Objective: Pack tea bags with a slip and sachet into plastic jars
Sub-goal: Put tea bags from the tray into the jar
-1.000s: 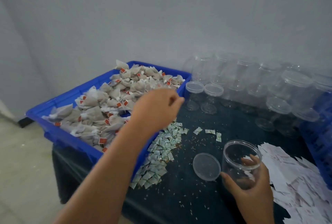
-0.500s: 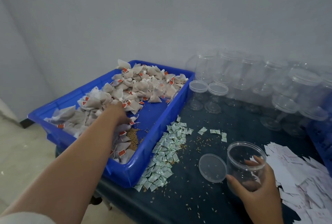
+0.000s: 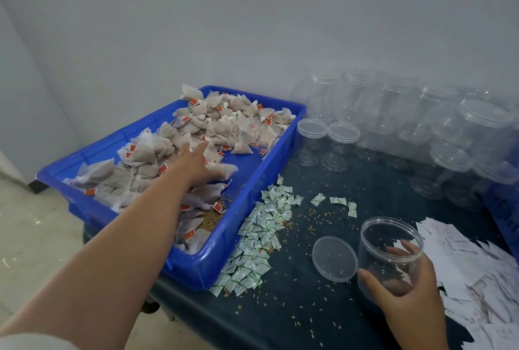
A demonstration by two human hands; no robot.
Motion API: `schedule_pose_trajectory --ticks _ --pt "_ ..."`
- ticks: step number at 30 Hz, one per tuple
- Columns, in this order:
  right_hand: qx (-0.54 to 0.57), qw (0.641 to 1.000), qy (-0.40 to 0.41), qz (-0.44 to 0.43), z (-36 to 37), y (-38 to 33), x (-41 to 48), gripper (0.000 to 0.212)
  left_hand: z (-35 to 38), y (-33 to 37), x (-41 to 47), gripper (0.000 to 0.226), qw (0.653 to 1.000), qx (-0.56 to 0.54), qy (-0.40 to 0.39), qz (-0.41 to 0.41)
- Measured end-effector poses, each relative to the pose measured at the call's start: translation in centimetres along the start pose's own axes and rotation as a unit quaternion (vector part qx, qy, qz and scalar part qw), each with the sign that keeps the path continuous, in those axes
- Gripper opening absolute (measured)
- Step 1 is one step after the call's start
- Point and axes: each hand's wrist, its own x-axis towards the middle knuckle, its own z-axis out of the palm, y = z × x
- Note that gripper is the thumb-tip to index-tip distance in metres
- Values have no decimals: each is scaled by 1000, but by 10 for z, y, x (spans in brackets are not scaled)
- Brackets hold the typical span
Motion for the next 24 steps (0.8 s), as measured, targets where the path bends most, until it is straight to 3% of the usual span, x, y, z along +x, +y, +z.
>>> schedule_pose_trajectory --ticks 1,3,5,7,12,15,18,24 --pt "0 1000 -2 0 0 1 0 91 2 -1 -1 102 999 37 -31 12" --pt "-4 1000 -6 -3 0 4 1 93 1 2 -3 64 991 117 -55 29" --pt "-7 1000 -10 -3 -1 5 2 95 -3 10 -6 34 990 122 -56 34" --pt "-12 1000 -10 -1 -2 6 3 95 -3 16 -8 25 988 131 -57 57" --pt "-16 1000 -17 3 -4 10 6 98 -8 23 -19 20 991 -26 -42 121" --pt "-20 1000 -15 -7 -4 9 6 94 -11 30 -26 26 984 -138 8 117" --pt "-15 1000 -14 -12 -5 8 5 89 -13 37 -32 43 971 -193 82 118" --pt "3 999 -9 -34 -4 11 7 85 -18 45 -40 44 941 -274 126 152"
